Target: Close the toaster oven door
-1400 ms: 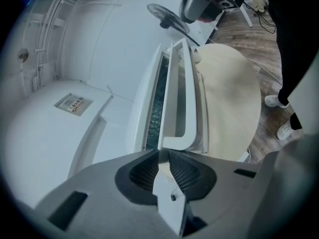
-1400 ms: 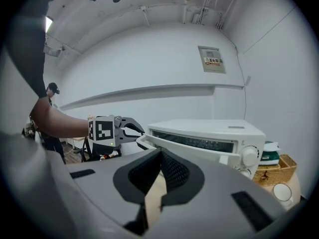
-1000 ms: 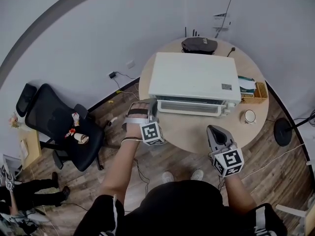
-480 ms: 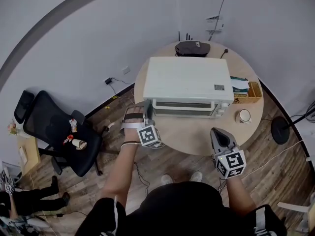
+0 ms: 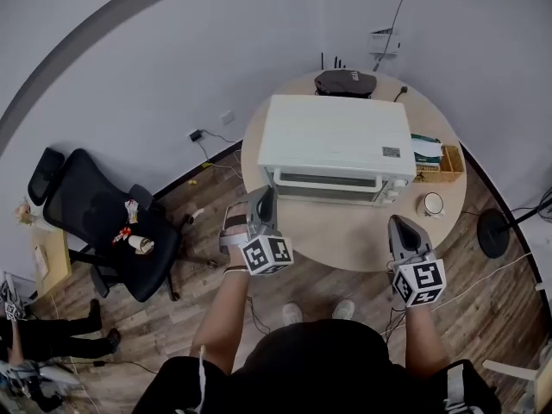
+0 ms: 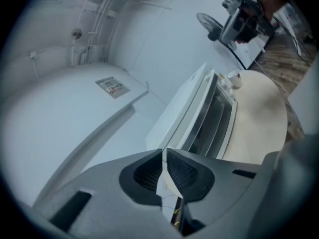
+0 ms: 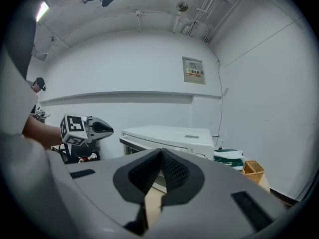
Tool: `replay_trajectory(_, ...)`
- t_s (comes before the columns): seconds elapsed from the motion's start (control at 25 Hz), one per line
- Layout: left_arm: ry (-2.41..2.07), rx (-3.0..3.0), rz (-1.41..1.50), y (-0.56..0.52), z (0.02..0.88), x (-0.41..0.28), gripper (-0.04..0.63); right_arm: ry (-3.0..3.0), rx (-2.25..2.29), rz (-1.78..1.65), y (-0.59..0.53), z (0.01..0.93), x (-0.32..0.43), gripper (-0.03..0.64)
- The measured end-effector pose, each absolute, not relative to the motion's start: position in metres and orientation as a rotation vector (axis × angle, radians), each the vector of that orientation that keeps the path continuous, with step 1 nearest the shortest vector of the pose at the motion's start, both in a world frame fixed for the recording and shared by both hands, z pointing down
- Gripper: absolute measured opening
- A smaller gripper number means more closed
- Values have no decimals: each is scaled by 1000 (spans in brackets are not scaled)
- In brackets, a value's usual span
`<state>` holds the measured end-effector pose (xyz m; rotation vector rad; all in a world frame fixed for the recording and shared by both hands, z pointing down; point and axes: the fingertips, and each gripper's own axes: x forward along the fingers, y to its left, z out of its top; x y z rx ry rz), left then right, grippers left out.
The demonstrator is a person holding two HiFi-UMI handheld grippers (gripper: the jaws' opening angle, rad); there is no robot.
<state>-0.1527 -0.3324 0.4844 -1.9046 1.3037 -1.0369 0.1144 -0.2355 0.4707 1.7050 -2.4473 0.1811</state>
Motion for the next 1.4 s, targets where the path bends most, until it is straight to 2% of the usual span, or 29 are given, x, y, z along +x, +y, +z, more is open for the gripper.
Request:
replay_trajectory(0.16,1513,-2247,-823,-319,483,-163,11,-2473,1699,158,-236,466,112,-3)
replay_trajectory(0.32,1665,-2646,-480,-302,482,-166,7,-2472,1720,129,-236,459,112,-3)
replay_trajectory(0.44,1730,-2770,-334,-293,484,-164,6,-2432,1739,104,-237,457,113,-3)
replay_trajectory(1.4,1606,-2806,-321,-266,481,-121,8,-2479,1669,44,-228,446,99,-3)
